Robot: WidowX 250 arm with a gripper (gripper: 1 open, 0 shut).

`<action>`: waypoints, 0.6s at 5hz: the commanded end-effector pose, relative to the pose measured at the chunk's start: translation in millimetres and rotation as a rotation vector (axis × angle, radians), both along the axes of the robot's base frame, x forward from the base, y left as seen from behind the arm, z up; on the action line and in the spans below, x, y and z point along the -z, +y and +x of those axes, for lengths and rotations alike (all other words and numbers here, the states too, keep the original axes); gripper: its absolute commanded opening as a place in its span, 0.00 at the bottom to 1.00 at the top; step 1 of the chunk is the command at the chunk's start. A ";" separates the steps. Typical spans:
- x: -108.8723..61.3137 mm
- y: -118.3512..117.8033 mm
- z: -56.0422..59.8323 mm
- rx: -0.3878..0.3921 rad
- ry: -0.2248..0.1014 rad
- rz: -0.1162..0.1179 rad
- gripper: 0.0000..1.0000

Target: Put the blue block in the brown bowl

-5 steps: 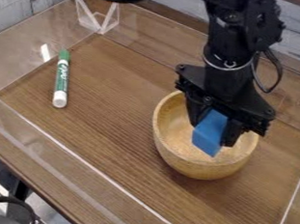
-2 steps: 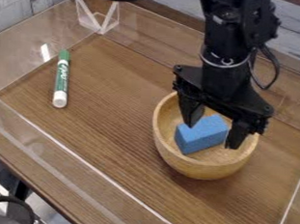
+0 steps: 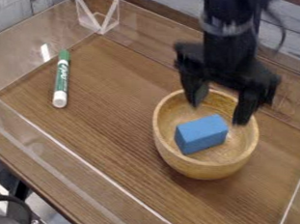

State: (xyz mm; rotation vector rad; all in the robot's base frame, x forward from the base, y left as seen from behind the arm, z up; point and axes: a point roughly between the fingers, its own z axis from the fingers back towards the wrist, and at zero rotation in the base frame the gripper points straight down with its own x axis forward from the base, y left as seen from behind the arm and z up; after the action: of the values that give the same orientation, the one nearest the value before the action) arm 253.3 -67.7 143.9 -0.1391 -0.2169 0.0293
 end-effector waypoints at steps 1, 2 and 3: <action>-47.3 8.1 7.6 -0.023 -0.086 -0.028 1.00; -44.8 7.9 1.9 -0.015 -0.090 -0.028 1.00; -40.3 7.3 -1.5 -0.016 -0.086 -0.027 1.00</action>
State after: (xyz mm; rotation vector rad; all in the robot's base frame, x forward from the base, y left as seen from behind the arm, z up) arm 250.4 -59.6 171.3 -0.1588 -0.2533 0.0515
